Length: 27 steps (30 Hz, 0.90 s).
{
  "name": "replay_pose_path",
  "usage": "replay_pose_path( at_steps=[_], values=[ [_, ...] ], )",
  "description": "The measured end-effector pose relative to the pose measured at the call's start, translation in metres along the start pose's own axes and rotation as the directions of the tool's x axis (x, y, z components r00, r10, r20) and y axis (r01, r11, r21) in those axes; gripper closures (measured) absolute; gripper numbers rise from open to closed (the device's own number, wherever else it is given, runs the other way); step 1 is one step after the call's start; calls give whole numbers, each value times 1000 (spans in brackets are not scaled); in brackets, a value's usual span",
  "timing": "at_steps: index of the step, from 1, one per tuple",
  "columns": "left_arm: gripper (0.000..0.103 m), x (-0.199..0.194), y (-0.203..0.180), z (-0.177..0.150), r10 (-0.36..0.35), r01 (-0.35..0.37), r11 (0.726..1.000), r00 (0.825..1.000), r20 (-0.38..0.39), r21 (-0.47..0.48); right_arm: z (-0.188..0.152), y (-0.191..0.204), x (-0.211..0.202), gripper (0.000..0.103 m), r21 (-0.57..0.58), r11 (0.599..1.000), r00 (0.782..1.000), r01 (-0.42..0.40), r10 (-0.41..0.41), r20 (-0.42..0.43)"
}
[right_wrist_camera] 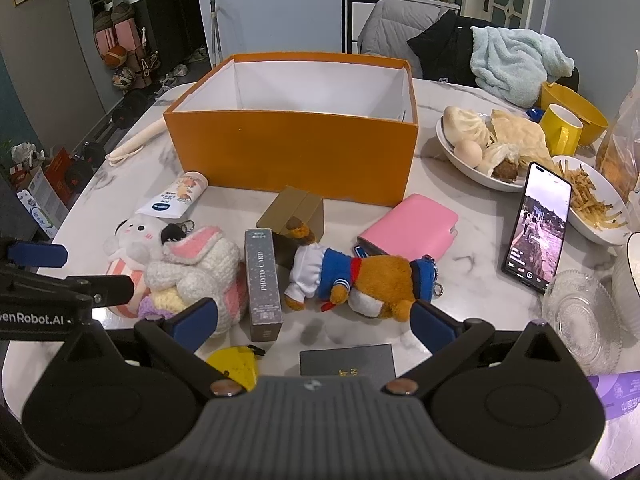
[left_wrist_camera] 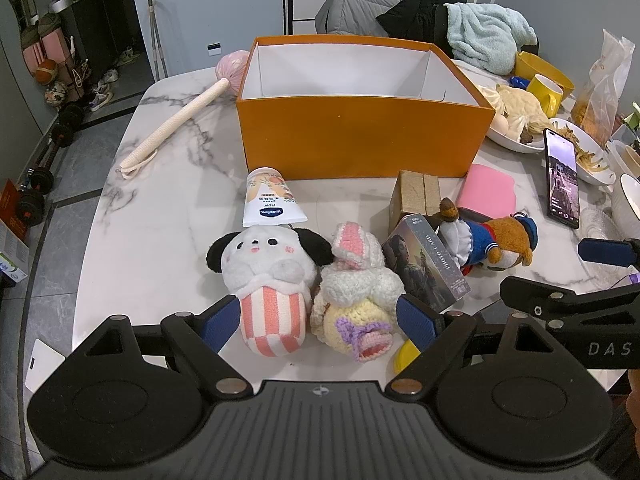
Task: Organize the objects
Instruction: 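Move left gripper to the orange crochet fruit while right gripper approaches the black XI JIANG NAN box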
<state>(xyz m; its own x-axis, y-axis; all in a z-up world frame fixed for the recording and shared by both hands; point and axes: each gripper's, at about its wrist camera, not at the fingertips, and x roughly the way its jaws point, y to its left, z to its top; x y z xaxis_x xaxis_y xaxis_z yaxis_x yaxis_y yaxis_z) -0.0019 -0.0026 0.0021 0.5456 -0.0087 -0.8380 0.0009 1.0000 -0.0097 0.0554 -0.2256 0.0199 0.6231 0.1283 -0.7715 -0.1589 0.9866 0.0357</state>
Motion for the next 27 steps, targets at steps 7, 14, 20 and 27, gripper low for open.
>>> replay_pose_path(
  at_steps=[7, 14, 20, 27],
  values=[
    [2, 17, -8, -11, -32, 38, 998, 995, -99, 55, 2, -12, 2, 1, 3, 999, 999, 39, -39, 3],
    [2, 31, -19, -28, -24, 44, 992, 984, -174, 115, 2, -28, 10, 1, 6, 999, 998, 52, -52, -34],
    [2, 41, -26, -44, -50, 85, 987, 969, -242, 134, -10, -31, 34, 1, -58, 996, 987, 64, -72, -146],
    [2, 48, -37, -50, -22, 73, 979, 966, -259, 188, -28, -26, 56, 1, -100, 993, 963, 63, -87, -254]
  ],
)
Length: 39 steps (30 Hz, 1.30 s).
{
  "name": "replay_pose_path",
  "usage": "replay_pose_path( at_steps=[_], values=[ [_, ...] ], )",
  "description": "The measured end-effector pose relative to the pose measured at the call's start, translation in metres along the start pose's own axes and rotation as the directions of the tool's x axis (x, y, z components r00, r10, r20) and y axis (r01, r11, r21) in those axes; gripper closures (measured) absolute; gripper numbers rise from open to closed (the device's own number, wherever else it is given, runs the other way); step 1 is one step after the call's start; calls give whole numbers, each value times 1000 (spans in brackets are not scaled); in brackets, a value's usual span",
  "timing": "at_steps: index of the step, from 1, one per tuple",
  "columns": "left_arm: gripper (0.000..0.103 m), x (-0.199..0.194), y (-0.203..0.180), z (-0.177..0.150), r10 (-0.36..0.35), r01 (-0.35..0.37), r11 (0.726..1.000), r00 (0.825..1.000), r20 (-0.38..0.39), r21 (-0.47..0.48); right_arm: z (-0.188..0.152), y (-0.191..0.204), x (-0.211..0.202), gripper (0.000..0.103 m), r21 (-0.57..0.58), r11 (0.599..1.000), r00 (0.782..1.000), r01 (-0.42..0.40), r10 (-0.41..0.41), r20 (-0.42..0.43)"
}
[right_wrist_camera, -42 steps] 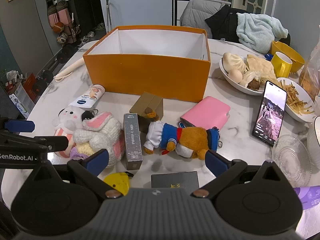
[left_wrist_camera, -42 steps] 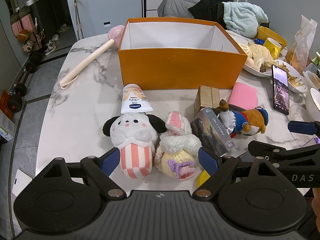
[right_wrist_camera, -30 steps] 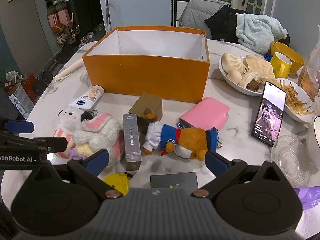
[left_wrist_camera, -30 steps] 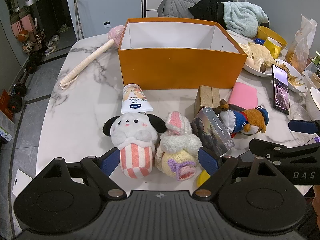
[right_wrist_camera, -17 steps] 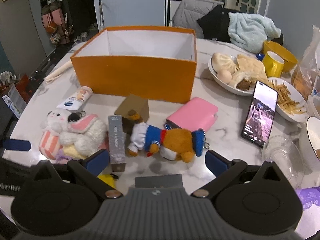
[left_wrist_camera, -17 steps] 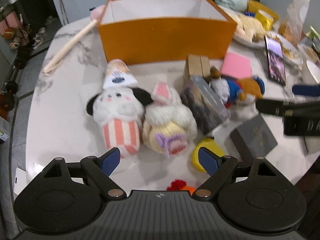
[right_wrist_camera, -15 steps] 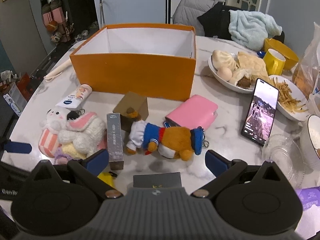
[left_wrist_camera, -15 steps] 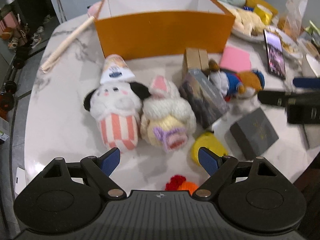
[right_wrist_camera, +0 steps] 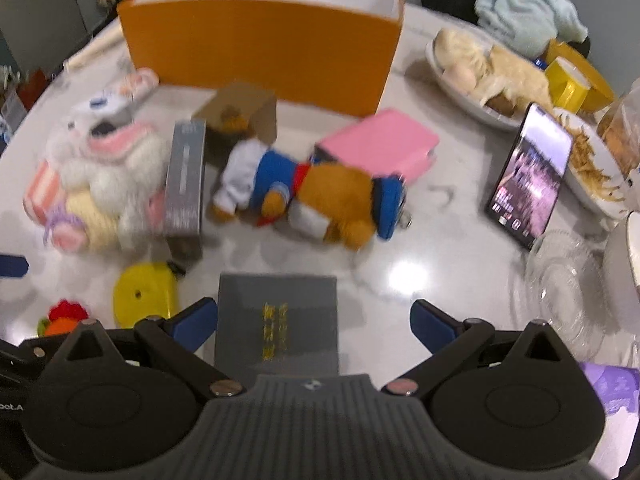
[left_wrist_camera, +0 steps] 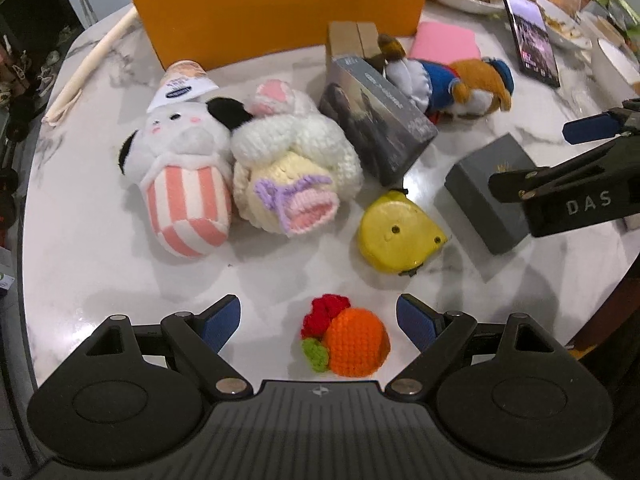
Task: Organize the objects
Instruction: 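Move left gripper to the orange crochet fruit while right gripper approaches the black XI JIANG NAN box, then close left gripper on the crochet fruit while right gripper grasps the black box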
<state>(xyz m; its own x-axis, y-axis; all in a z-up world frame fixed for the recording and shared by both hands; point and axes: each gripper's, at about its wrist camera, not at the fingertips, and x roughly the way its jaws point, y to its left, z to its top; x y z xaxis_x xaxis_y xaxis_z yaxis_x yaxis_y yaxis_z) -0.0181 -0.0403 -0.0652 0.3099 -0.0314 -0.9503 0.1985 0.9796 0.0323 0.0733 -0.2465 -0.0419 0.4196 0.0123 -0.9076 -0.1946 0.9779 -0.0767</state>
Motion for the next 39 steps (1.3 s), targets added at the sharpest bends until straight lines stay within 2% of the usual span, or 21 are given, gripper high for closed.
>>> replay_pose_path(
  at_steps=[7, 12, 15, 21, 26, 28, 30, 32, 35, 39],
  values=[
    [2, 14, -5, -3, 35, -34, 999, 999, -41, 28, -4, 8, 10, 1, -31, 999, 999, 23, -23, -25],
    [2, 22, -2, -4, 12, -12, 1000, 997, -76, 7, -6, 10, 17, 1, -42, 999, 999, 24, -25, -39],
    [2, 25, 0, -4, 15, -15, 1000, 997, -78, 1, -7, 9, 19, 1, -38, 999, 1000, 3, -4, -31],
    [2, 29, -1, -3, 41, -39, 999, 996, -77, 18, -9, 5, 30, 1, 20, 999, 995, -35, 37, -90],
    [2, 31, -2, -3, 52, -50, 998, 996, -78, 37, -9, 7, 33, 3, 17, 1000, 995, -17, 19, -94],
    [2, 32, 0, -2, 50, -48, 998, 996, -78, 32, -9, 9, 33, 8, 14, 1000, 995, -15, 16, -95],
    [2, 32, 3, -2, 50, -48, 998, 996, -78, 27, -10, 11, 34, 18, 11, 1000, 994, -14, 15, -107],
    [7, 33, 7, -2, 34, -32, 999, 996, -82, 16, -10, 11, 34, 26, 22, 999, 993, -26, 28, -114],
    [14, 34, 15, -2, -23, 22, 1000, 995, -100, -13, -9, 10, 34, 25, 33, 999, 993, -22, 25, -113],
    [28, 31, 19, -4, -24, 24, 1000, 996, -89, 3, -8, 5, 34, 25, 48, 999, 994, -13, 18, -105]
  ],
)
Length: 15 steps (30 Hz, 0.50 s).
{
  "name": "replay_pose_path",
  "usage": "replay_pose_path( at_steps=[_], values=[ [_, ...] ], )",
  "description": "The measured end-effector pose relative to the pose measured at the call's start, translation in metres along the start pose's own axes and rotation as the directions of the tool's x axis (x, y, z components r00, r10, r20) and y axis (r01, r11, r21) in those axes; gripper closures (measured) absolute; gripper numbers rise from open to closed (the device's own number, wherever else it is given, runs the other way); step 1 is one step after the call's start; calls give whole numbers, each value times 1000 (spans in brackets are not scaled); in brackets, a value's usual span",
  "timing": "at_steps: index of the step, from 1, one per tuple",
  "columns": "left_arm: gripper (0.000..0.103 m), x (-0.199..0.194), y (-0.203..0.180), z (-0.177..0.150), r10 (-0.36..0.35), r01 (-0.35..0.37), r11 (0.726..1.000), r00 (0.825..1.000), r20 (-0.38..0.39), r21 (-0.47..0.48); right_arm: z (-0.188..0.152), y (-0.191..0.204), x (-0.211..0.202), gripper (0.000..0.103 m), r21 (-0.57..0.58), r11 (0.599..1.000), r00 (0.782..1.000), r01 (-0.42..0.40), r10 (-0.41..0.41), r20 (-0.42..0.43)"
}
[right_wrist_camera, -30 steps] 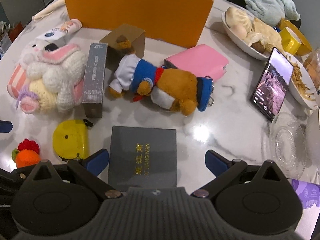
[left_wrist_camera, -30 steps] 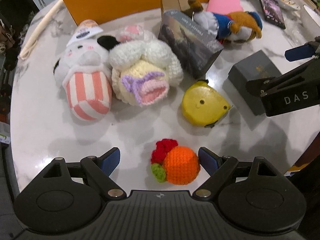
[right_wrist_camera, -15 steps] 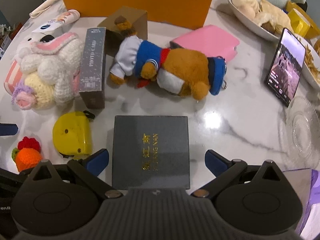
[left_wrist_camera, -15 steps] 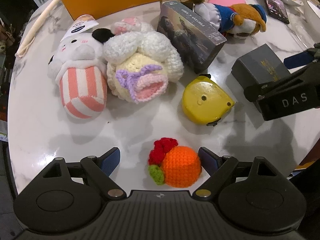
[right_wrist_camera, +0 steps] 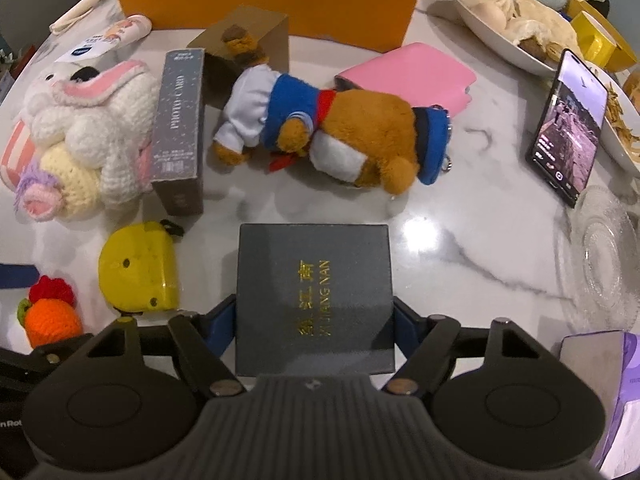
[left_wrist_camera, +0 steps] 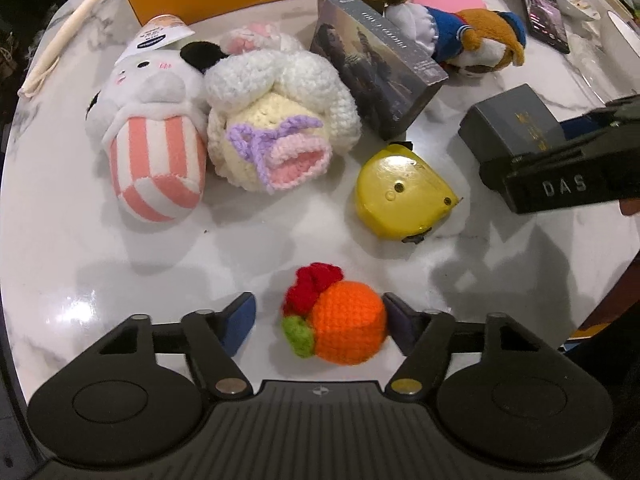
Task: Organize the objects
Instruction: 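Close left gripper on the crochet fruit while right gripper grasps the black box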
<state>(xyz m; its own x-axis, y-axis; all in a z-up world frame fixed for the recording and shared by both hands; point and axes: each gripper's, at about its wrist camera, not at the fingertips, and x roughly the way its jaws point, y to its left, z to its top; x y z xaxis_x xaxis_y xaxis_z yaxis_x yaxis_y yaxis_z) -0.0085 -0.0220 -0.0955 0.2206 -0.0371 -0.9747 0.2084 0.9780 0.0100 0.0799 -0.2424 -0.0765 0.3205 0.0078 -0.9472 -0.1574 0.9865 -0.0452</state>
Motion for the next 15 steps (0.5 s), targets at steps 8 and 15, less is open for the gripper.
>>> replay_pose_path(
  at_steps=[8, 15],
  values=[
    [46, 0, 9, 1, -7, 7, 1000, 1000, 23, 17, -1, 0, 0, 25, -5, 1000, 1000, 2, -2, 7],
    [47, -12, 10, 4, -33, 32, 999, 997, 75, 20, 0, -6, -4, 26, 13, 999, 999, -33, 33, 13]
  ],
)
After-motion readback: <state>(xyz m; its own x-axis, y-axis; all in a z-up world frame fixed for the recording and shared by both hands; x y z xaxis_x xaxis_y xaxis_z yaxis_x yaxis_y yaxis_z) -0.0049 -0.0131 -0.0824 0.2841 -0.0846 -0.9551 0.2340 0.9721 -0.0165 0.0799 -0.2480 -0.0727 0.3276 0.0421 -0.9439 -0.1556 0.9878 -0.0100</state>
